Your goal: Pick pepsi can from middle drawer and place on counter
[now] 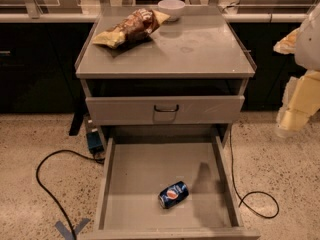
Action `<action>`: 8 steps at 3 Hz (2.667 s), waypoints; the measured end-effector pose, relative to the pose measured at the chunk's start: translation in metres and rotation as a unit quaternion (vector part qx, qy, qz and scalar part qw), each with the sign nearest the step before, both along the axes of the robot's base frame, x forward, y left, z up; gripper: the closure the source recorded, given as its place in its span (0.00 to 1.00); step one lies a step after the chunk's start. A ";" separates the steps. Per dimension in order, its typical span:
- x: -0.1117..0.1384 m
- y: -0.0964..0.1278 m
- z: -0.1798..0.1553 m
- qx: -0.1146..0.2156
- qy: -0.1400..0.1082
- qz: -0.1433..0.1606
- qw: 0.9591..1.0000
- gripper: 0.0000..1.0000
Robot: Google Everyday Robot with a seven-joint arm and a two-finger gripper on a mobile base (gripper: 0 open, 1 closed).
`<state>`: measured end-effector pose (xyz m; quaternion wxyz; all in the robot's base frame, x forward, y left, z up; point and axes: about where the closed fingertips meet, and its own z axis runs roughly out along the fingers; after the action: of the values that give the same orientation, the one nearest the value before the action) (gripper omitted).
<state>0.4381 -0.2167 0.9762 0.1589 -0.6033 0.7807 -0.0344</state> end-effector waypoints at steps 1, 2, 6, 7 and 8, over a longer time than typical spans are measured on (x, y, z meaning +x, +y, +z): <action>0.000 0.000 0.000 0.000 0.000 0.000 1.000 0.00; -0.002 0.003 -0.013 -0.001 0.007 0.005 1.000 0.00; -0.019 0.023 -0.290 0.022 0.052 -0.010 0.998 0.00; -0.011 0.044 -0.363 0.058 0.057 -0.013 0.997 0.00; 0.002 0.048 -0.368 0.072 0.037 -0.017 0.997 0.00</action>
Offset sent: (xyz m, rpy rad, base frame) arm -0.0052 0.0061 -0.0370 -0.0064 0.0559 0.0269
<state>0.4399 -0.1682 0.6080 0.1721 -0.5776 0.7969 0.0419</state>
